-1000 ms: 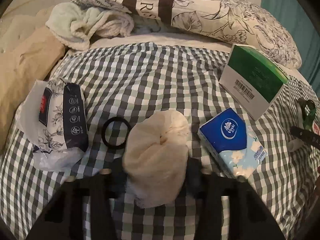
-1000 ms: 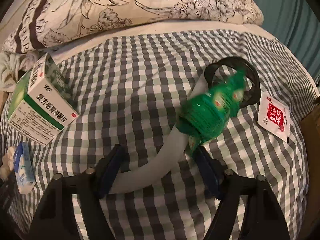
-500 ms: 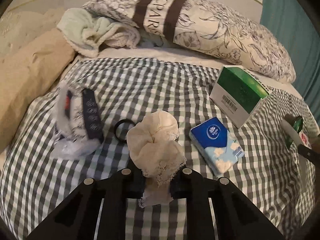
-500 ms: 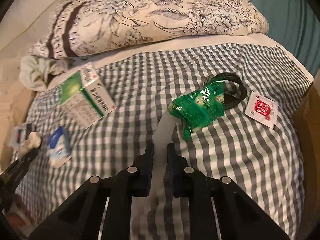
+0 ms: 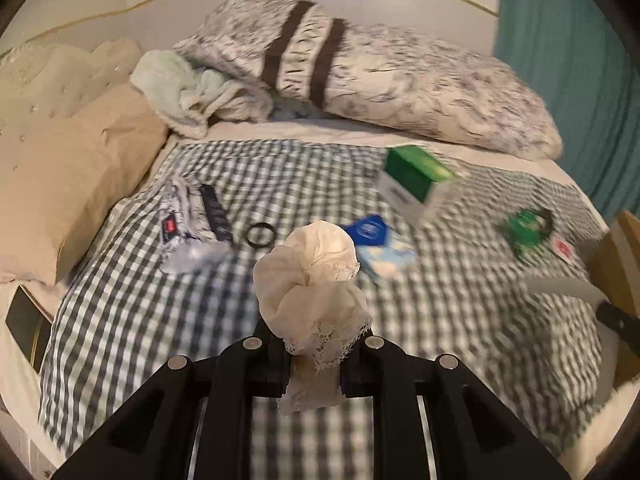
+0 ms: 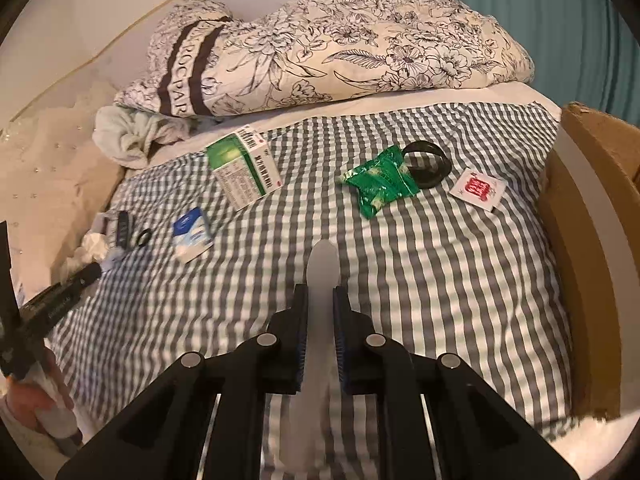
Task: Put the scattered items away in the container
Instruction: 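Carry the lace cloth and white strip over the cardboard box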
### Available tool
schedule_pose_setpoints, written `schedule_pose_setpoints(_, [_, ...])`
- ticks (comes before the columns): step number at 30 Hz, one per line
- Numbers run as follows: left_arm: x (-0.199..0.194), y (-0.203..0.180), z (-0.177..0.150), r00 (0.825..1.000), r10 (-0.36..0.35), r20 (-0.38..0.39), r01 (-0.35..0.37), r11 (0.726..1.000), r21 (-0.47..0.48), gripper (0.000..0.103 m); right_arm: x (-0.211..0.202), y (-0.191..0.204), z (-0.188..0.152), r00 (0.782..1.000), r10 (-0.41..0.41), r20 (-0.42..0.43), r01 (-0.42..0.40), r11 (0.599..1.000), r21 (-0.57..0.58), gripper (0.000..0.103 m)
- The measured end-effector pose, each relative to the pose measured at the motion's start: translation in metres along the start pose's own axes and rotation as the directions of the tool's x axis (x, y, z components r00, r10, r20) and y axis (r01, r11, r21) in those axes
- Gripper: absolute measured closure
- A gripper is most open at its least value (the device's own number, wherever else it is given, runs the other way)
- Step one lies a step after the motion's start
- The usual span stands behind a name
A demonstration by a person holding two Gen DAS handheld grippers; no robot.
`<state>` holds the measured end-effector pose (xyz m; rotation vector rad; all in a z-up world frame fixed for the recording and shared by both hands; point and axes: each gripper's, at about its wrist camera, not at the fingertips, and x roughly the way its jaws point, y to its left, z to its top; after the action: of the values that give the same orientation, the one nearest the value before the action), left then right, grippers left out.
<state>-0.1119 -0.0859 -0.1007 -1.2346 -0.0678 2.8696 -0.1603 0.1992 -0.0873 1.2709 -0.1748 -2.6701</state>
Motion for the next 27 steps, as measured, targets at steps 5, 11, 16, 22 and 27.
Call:
schedule_pose_setpoints(5, [-0.039,-0.035,-0.008,0.997,-0.070,0.012,0.069,0.997,0.030,0.086,-0.041,-0.006,-0.016,0.999,0.008,0.049,-0.010,0.999,0.032,0.091])
schedule_pose_setpoints(11, [-0.076,-0.080,-0.012,0.990,-0.138,0.023,0.136,0.987,0.081,0.086,-0.082,-0.018,-0.033,0.997,0.013,0.075,-0.018,0.998,0.059,0.091])
schedule_pose_setpoints(16, [-0.097,-0.115,-0.016,0.986,-0.165,0.025,0.160,0.979,0.122,0.086,-0.110,-0.032,-0.035,0.994,0.020,0.108,-0.029,0.996,0.080,0.091])
schedule_pose_setpoints(22, [-0.108,-0.155,-0.016,0.981,-0.195,0.011,0.192,0.970,0.150,0.086,-0.135,-0.053,-0.031,0.989,0.010,0.145,-0.023,0.996,0.090,0.091])
schedule_pose_setpoints(27, [-0.113,-0.201,-0.011,0.976,-0.217,0.004,0.212,0.958,0.193,0.086,-0.149,-0.076,-0.023,0.986,0.021,0.168,-0.038,0.994,0.103,0.091])
